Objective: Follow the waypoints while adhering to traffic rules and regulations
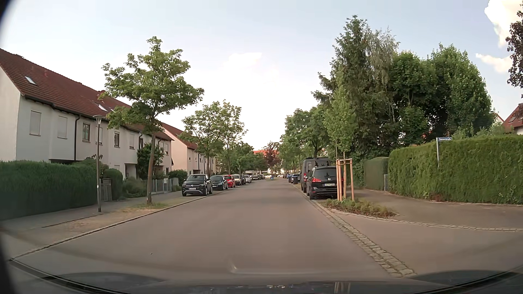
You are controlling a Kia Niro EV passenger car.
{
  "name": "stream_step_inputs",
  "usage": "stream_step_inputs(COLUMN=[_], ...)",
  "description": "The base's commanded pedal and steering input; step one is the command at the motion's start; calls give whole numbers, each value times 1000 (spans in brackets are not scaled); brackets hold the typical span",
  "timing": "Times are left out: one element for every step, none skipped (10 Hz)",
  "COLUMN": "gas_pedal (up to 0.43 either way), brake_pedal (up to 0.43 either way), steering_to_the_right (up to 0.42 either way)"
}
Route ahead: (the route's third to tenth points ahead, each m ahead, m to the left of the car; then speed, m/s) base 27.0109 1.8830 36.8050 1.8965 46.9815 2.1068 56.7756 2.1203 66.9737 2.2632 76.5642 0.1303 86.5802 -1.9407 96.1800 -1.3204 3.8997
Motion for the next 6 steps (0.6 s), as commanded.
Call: stream_step_inputs(gas_pedal=[197,197,197,209,220,220], brake_pedal=[18,18,18,12,12,18], steering_to_the_right=[-13,-13,-13,-13,-12,-7])
